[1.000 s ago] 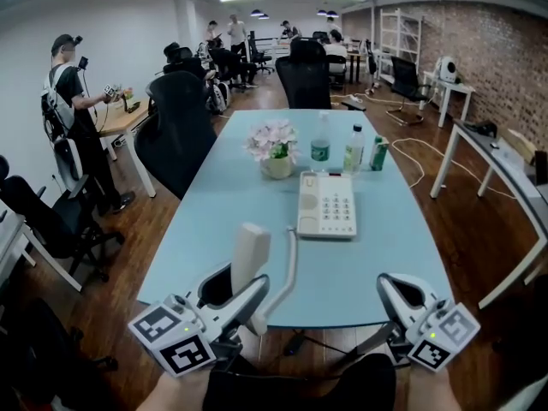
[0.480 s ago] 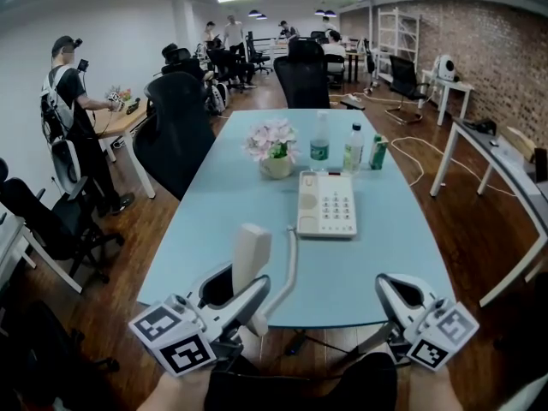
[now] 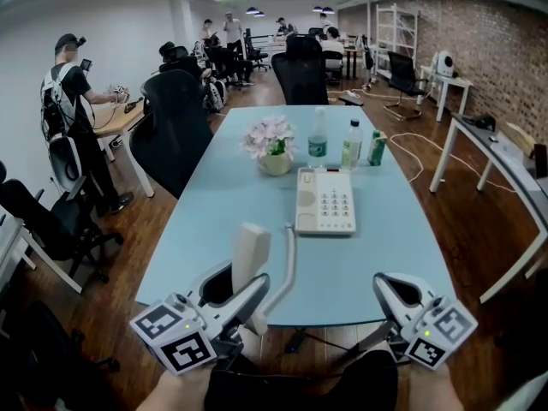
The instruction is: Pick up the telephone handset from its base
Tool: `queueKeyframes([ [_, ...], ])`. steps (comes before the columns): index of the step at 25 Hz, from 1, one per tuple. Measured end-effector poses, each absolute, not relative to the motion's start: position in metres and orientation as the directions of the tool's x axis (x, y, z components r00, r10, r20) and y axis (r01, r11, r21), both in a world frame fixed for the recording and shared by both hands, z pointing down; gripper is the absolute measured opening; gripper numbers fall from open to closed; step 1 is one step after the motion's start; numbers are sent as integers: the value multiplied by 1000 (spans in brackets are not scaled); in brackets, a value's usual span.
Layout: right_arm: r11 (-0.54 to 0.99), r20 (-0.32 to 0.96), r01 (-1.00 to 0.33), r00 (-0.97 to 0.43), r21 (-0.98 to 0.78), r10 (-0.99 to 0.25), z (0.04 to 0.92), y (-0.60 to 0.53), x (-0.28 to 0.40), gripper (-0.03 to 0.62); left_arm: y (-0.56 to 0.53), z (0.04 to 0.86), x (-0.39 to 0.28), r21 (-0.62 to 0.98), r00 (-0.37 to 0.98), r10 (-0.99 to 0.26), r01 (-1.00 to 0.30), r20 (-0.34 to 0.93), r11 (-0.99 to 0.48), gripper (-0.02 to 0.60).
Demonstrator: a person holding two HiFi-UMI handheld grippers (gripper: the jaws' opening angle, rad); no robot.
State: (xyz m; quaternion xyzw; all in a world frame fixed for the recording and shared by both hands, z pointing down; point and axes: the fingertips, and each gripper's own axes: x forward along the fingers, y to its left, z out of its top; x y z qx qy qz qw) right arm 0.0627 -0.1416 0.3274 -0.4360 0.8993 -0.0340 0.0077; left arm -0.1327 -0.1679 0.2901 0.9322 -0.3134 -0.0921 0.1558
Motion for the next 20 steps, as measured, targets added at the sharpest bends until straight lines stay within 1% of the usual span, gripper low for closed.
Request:
queueKeyframes([
  [20,628,30,-774,-631,-81,-775,332,-140,62,15,-166,290,-132,345,785,-616,-561,-67,-752,225],
])
